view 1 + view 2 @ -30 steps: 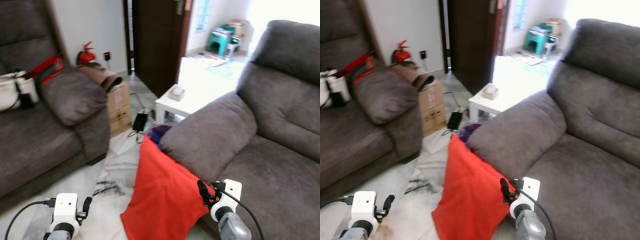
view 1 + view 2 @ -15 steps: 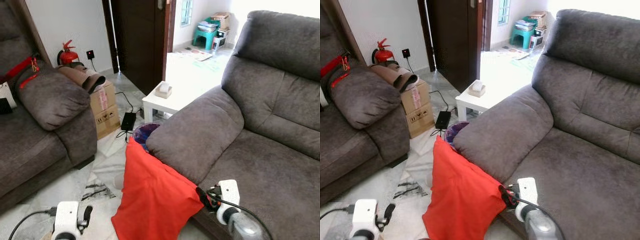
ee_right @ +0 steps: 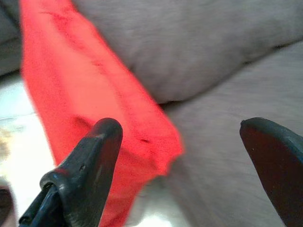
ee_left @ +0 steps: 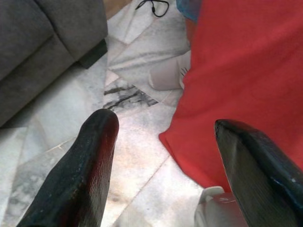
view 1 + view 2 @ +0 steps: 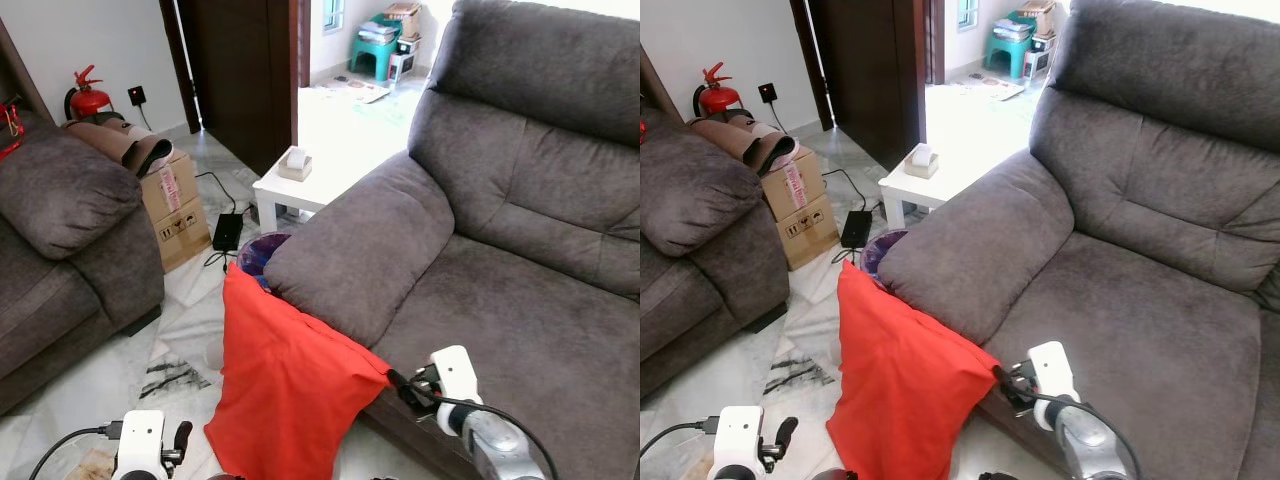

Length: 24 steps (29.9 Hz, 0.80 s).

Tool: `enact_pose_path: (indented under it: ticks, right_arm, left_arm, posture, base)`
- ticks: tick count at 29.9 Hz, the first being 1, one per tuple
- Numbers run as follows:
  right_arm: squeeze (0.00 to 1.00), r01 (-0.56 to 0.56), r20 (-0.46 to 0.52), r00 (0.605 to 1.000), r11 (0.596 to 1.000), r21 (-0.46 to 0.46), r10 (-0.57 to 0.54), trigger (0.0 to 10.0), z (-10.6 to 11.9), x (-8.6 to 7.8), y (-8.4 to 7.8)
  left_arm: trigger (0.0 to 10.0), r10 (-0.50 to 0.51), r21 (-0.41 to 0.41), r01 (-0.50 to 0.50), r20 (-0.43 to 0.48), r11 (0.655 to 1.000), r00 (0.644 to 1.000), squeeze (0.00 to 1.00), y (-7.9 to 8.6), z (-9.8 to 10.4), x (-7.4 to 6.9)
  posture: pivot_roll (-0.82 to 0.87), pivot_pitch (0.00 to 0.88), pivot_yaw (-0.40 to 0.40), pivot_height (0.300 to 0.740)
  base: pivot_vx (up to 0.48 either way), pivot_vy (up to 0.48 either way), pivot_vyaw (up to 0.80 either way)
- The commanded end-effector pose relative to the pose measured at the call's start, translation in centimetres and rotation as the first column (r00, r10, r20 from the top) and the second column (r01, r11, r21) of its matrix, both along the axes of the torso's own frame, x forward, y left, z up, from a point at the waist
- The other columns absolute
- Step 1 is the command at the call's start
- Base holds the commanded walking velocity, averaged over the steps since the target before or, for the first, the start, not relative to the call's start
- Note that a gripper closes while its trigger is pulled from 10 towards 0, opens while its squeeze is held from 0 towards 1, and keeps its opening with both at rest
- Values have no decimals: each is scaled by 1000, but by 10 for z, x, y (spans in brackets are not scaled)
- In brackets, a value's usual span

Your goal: Move the pillow to the sofa from floor

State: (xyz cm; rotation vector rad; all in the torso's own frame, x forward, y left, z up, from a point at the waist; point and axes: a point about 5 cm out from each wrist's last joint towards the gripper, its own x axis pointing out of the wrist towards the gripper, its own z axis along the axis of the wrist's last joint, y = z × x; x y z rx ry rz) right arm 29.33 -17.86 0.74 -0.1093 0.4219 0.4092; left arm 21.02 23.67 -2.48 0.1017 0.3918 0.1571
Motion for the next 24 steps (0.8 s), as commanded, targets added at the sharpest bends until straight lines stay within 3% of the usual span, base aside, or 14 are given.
enact_pose_path:
  ticks: [1, 4, 9, 10, 15, 18, 24]
  right_arm:
    - [1000, -3, 1, 1000, 999, 34, 3, 10000, 3, 3, 0]
    - [1000, -29, -14, 999, 999, 43, 30, 10000, 2, 2, 1]
    - [1000, -66, -7, 998, 997, -31, 66, 10000, 1, 1, 4]
    - [0, -48, 0, 999, 999, -18, 48, 10000, 2, 3, 8]
    - [0, -6, -1, 1000, 997, 71, 6, 10000, 4, 7, 18]
    - [0, -5, -5, 1000, 997, 77, 6, 10000, 3, 6, 21]
    - [0, -102, 18, 995, 993, -58, 103, 10000, 6, 8, 22]
  left_arm:
    - [10000, 0, 9, 0, 1, 1000, 1000, 0, 6, 2, -3]
    - [10000, -4, 8, 3, 20, 1000, 1000, 0, 6, 5, -1]
    - [10000, -18, -4, 19, 69, 1000, 997, 0, 3, 14, 5]
    - [10000, -43, -1, 43, 99, 999, 994, 0, 0, 21, 6]
    - [10000, -79, 22, 77, 129, 997, 989, 0, -1, 31, 7]
    - [10000, -72, 22, 69, 146, 997, 987, 0, 0, 35, 6]
    - [10000, -60, 18, 58, 161, 998, 985, 0, -1, 41, 6]
  posture:
    - [137, 136, -3, 631]
    - [143, 142, -1, 631]
    - [170, 164, 11, 631]
    - [200, 180, 25, 631]
    - [223, 191, 23, 631]
    - [237, 191, 21, 631]
    - [231, 184, -2, 631]
  base:
    - [0, 0, 0]
    - [0, 0, 0]
    - [0, 0, 0]
    - [0, 0, 0]
    - [0, 0, 0]
    - [0, 0, 0]
    - [0, 0, 0]
